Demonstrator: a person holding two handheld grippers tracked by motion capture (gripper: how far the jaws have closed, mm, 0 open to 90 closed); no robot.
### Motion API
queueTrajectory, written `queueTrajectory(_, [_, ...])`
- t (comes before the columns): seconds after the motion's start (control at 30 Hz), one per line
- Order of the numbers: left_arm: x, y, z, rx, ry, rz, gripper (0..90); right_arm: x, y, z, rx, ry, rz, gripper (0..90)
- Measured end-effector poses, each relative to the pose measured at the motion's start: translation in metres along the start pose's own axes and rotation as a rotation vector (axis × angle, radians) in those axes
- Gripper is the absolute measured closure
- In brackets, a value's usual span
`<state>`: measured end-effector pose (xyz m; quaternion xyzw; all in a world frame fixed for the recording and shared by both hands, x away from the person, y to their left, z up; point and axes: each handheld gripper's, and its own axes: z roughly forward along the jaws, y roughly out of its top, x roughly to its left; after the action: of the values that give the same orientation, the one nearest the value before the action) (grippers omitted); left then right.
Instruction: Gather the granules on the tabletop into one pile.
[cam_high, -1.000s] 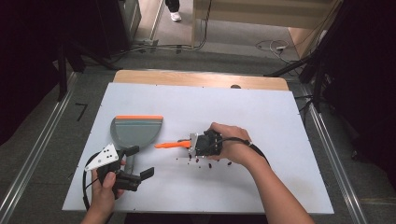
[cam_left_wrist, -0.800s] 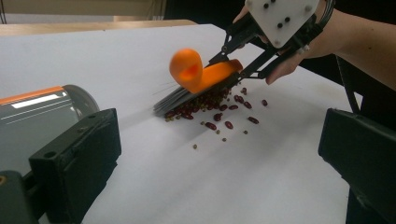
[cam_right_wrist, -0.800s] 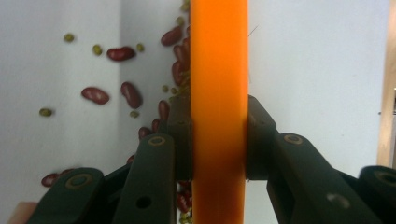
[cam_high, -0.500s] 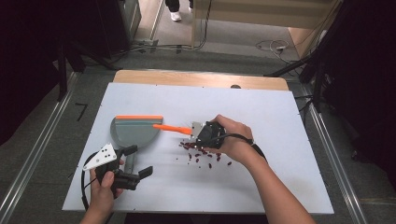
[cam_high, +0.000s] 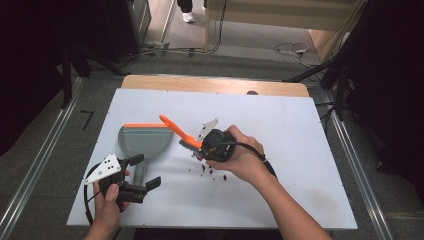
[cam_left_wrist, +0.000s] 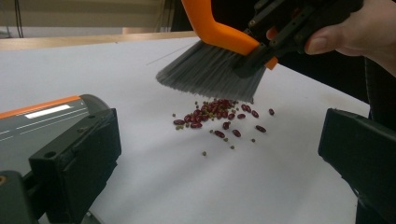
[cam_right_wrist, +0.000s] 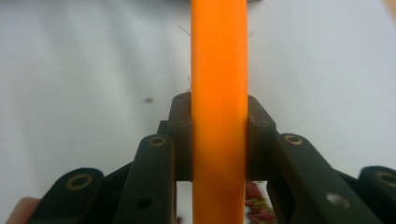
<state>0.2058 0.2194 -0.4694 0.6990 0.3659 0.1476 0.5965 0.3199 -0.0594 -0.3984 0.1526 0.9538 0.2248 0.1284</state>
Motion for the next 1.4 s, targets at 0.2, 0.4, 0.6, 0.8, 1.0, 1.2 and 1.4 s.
queueTrajectory(0.2, [0.000,0.000,0.000,-0.001,0.003,0.000,0.3,0.015,0.004,0.012,0.028,0.099,0.067,68.6])
queueTrajectory(0.4, [-0.001,0.000,-0.001,-0.007,0.006,-0.004,0.3,0.023,0.003,0.024,0.043,0.250,0.162,68.6])
queueTrajectory(0.6, [-0.002,0.000,0.000,-0.003,0.004,0.002,0.3,0.018,-0.002,0.045,0.080,0.328,0.253,68.6])
queueTrajectory(0.8, [-0.002,0.000,0.000,0.000,0.007,-0.001,0.3,-0.004,-0.008,0.055,0.103,0.325,0.363,68.5])
queueTrajectory(1.0, [-0.001,0.000,0.000,-0.001,0.006,-0.001,0.3,-0.021,-0.018,0.059,0.115,0.350,0.431,68.3])
queueTrajectory(1.2, [-0.002,0.000,0.000,0.005,0.007,-0.001,0.3,-0.034,-0.026,0.058,0.114,0.333,0.468,68.2])
queueTrajectory(1.4, [-0.002,-0.001,0.000,0.006,0.009,-0.001,0.3,-0.045,-0.035,0.055,0.117,0.317,0.500,68.1])
